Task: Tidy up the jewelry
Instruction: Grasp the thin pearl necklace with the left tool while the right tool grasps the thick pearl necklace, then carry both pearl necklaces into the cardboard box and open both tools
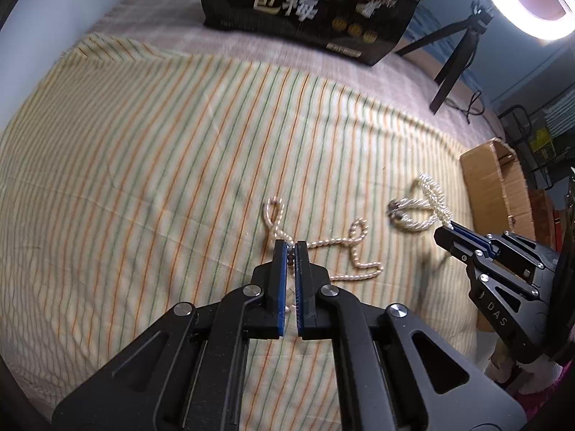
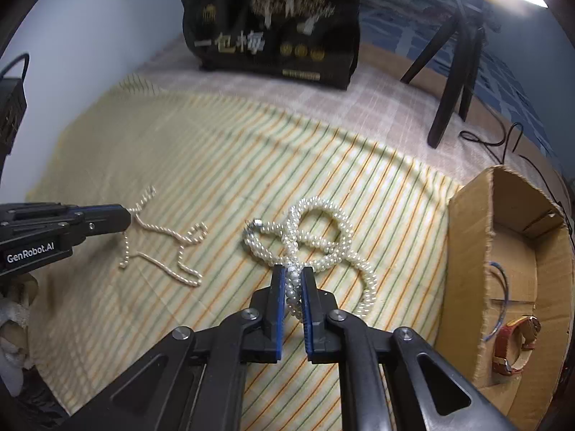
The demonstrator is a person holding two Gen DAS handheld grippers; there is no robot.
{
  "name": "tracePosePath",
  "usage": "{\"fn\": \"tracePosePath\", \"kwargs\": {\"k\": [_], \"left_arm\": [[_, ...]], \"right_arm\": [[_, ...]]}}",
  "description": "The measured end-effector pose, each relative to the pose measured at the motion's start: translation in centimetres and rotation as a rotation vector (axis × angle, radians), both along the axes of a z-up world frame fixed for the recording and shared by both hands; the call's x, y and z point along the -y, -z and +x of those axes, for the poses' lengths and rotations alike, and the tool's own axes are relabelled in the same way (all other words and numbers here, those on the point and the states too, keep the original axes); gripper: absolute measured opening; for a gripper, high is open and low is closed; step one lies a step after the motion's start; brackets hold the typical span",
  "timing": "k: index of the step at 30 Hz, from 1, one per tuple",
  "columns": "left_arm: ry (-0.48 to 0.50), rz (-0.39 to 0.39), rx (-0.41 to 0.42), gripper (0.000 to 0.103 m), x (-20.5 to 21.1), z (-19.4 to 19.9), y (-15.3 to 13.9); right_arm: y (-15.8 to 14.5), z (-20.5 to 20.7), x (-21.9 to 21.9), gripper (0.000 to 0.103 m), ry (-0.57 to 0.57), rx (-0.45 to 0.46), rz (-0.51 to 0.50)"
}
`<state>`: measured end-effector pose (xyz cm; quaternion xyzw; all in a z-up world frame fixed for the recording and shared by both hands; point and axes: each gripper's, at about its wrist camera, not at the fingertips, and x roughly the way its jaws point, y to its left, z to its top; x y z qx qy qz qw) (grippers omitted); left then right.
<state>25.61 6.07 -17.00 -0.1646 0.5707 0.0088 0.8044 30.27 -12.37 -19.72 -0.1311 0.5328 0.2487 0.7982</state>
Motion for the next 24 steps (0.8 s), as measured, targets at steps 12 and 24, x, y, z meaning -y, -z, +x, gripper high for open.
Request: {"fn": "tracePosePath", "kwargs": {"k": [12,24], "left_arm": [[0.004,-0.060,0.140,0.001,0.2,-1.8,-5.7],[0.056,-0.110,0.276,0.001,2.7,-2.9,-11.0]], "right_arm": [[-4.3,-1.9,1.9,0.005,0.044,0.039,0.115],[-9.4,-4.5,3.9,0.005,0.064,0.106,0.234]]}}
